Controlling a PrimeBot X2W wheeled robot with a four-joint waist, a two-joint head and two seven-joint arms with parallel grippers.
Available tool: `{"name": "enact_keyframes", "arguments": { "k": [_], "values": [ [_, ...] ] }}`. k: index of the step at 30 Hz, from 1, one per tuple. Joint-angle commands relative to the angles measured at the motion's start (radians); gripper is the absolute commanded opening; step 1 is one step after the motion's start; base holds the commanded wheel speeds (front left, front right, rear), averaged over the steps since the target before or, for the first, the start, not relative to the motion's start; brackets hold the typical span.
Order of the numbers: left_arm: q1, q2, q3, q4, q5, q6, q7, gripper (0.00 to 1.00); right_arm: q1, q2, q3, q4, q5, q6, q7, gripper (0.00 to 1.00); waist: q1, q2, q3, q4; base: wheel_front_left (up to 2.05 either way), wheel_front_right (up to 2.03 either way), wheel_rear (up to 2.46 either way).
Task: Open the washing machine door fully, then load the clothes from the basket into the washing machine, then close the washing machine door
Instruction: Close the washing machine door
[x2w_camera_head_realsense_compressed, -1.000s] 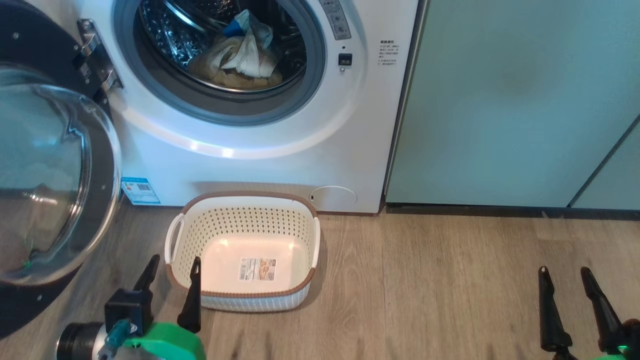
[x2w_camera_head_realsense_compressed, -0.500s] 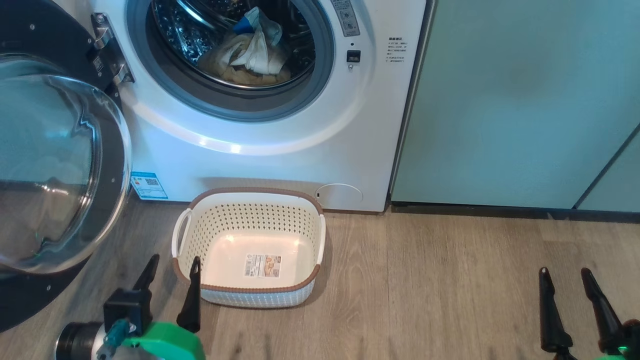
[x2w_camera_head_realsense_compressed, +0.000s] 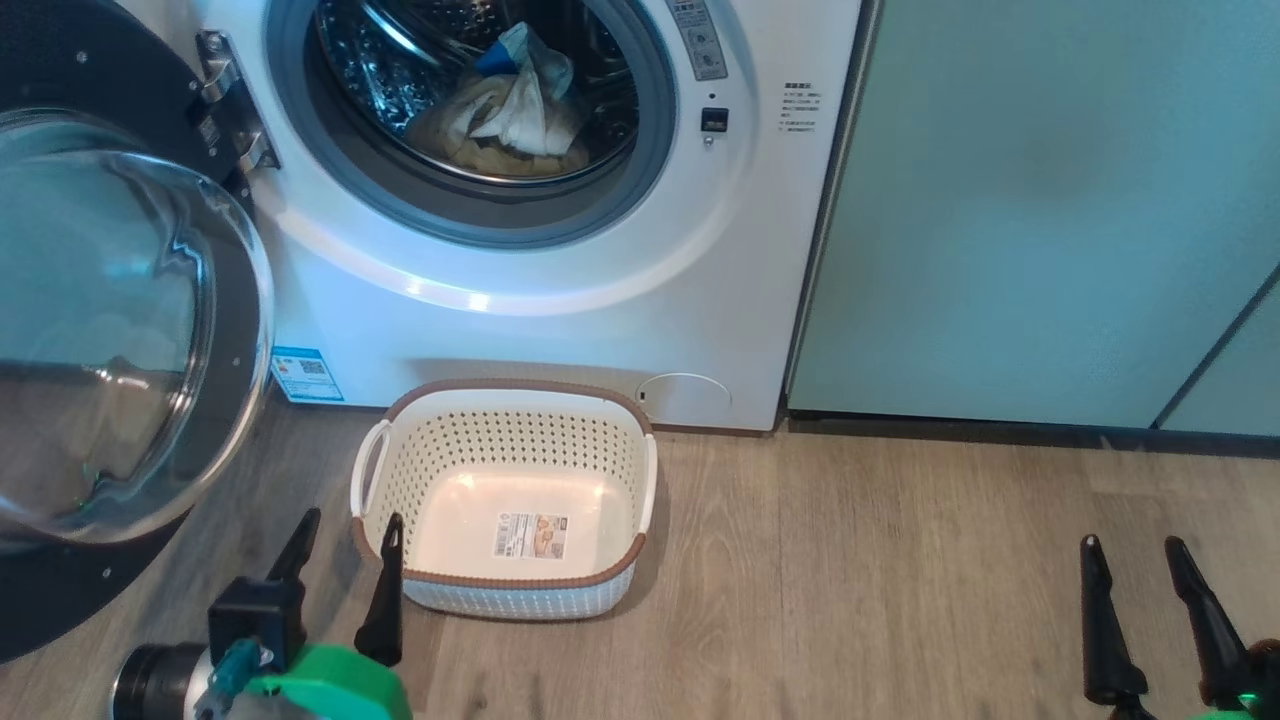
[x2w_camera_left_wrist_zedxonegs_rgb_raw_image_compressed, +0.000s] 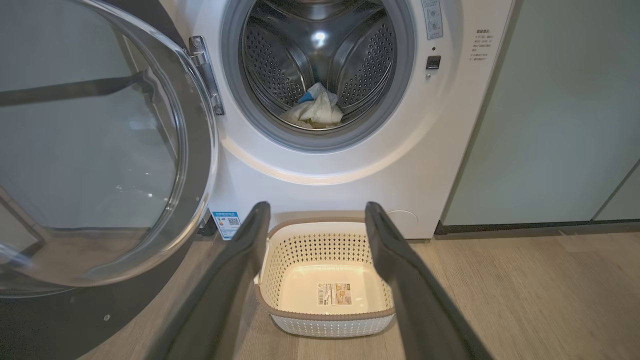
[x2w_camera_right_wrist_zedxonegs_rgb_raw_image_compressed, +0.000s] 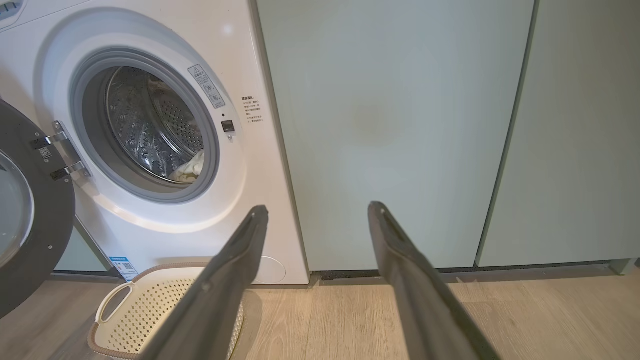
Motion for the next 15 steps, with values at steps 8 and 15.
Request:
{"name": "enact_keyframes", "arguments": {
  "k": [8, 15],
  "values": [
    [-0.069, 0.030, 0.034, -0.033, -0.009, 0.006, -0.008, 1.00, -0.017, -0.016, 0.025, -0.033, 0.002, 0.001, -0.004, 1.00, 0.0000, 0.0000, 0.001, 0.059, 0.00, 0.00, 0.00],
    [-0.069, 0.028, 0.032, -0.035, -0.015, 0.007, -0.012, 1.00, -0.014, -0.016, 0.028, -0.036, 0.003, 0.001, -0.005, 1.00, 0.0000, 0.0000, 0.004, 0.178, 0.00, 0.00, 0.00]
  ]
}}
